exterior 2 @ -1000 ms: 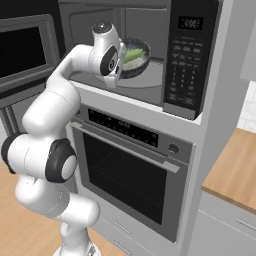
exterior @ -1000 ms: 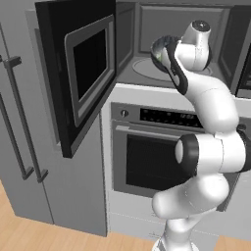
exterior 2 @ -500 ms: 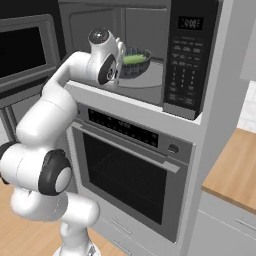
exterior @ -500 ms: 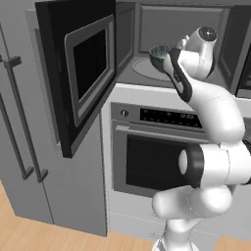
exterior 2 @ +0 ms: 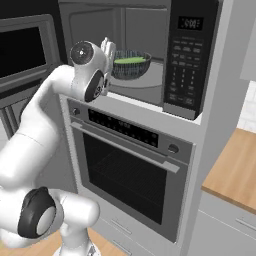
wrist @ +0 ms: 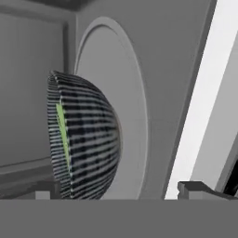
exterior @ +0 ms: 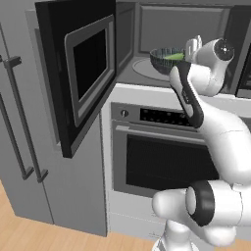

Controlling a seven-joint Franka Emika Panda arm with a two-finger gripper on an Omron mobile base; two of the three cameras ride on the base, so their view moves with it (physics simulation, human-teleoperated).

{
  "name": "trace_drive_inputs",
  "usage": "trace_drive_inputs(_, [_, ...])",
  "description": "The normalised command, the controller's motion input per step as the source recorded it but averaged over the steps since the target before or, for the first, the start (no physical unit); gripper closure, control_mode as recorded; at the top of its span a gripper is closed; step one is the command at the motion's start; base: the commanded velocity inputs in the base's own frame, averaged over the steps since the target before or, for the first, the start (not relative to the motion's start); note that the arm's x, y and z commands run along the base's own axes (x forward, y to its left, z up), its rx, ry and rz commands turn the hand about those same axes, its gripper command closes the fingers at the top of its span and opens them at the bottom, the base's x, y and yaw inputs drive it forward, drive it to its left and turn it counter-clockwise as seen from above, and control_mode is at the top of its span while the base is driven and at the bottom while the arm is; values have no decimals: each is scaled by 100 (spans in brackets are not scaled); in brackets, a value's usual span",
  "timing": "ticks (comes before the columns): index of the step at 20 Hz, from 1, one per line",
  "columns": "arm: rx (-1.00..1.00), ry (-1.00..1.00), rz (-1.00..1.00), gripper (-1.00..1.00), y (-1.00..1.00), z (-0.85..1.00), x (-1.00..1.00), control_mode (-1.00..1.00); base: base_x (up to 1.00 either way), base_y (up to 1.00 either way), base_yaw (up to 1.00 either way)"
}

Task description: Pick the corn from the sink and place it in the bowl. Then pick the bowl and place it in the microwave. Then close the microwave door and press the start button.

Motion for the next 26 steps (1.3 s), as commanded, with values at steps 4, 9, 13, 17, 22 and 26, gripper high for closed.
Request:
trace_drive_inputs(4, [0, -23, 3, -100, 16, 26, -100, -100, 0, 0, 0])
trace_drive_inputs(9, [0, -21, 3, -100, 13, 30, -100, -100, 0, 0, 0])
trace_drive_inputs(13, [0, -16, 0, -100, 22, 38, -100, -100, 0, 0, 0])
trace_drive_inputs(17, [0, -14, 0, -100, 56, 31, -100, -100, 0, 0, 0])
trace_drive_inputs(22, [4, -8, -9, -100, 60, 14, -100, -100, 0, 0, 0])
trace_drive_inputs(26, [14, 3, -19, -100, 48, 3, -100, -100, 0, 0, 0])
